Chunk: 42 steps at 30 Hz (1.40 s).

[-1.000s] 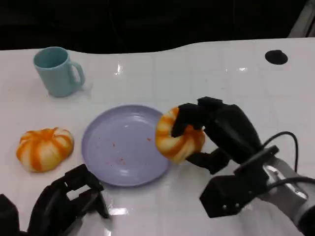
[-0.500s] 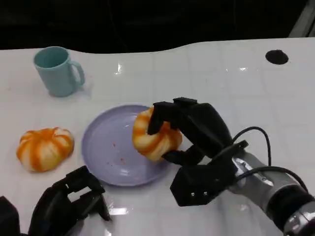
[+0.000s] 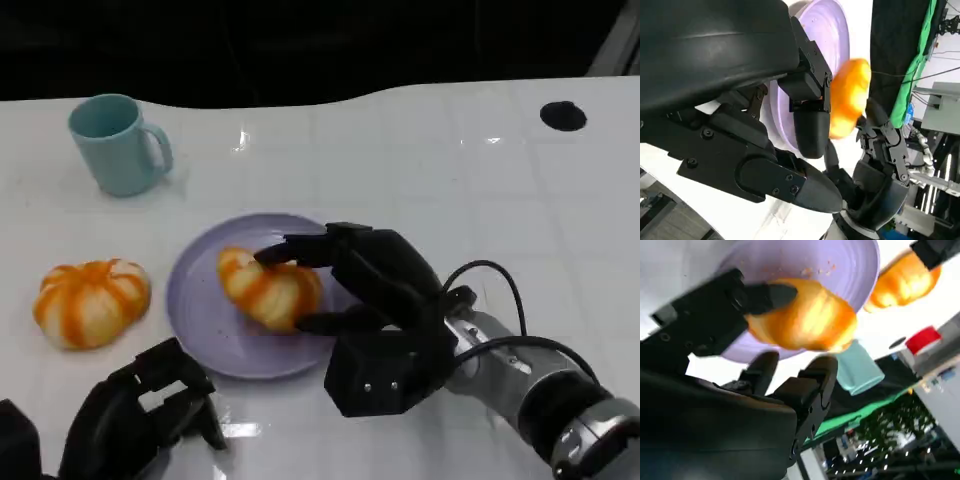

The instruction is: Grasp the bread from the table and place it into the plate.

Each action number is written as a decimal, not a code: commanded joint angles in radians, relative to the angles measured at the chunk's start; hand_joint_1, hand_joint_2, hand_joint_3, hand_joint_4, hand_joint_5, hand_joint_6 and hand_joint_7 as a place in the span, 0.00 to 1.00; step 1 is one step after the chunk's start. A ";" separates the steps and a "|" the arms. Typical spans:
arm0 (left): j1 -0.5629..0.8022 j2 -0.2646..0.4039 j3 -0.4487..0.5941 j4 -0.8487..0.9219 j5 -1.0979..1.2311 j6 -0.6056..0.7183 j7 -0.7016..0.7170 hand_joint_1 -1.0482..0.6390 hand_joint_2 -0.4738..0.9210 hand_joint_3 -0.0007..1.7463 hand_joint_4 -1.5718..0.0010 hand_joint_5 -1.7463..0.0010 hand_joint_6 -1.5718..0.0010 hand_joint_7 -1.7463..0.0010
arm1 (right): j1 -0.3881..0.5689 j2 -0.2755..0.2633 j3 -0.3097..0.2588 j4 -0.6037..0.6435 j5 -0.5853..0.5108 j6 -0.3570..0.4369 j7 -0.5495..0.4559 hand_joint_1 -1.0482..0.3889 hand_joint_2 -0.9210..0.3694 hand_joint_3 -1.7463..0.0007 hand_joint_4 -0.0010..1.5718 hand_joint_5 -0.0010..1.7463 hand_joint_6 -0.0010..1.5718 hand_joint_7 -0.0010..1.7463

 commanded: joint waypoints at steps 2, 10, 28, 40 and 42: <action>0.014 0.006 0.003 0.013 0.004 0.010 0.013 0.06 0.90 0.00 0.52 0.04 0.54 0.22 | -0.010 -0.024 0.015 -0.044 0.003 0.008 0.051 0.35 0.00 0.91 0.00 0.21 0.17 0.00; 0.011 0.005 0.004 0.017 0.004 0.003 0.014 0.05 0.90 0.00 0.52 0.05 0.54 0.23 | 0.022 -0.048 0.026 -0.130 -0.005 0.018 0.066 0.31 0.00 0.89 0.00 0.19 0.17 0.00; -0.010 -0.001 0.006 0.040 0.006 -0.008 0.016 0.06 0.91 0.00 0.51 0.06 0.54 0.23 | 0.289 -0.222 -0.115 -0.450 0.312 -0.201 0.307 0.37 0.00 0.91 0.06 0.29 0.23 0.03; -0.015 -0.001 -0.001 0.043 0.012 -0.011 0.023 0.05 0.91 0.00 0.52 0.04 0.55 0.20 | 0.517 -0.170 -0.224 -0.619 0.837 -0.195 0.695 0.45 0.22 0.58 0.27 0.71 0.44 0.32; -0.014 -0.002 -0.002 0.039 0.009 -0.006 0.023 0.05 0.90 0.00 0.52 0.04 0.55 0.20 | 0.555 -0.161 -0.241 -0.666 0.895 -0.146 0.740 0.47 0.29 0.47 0.30 0.76 0.43 0.43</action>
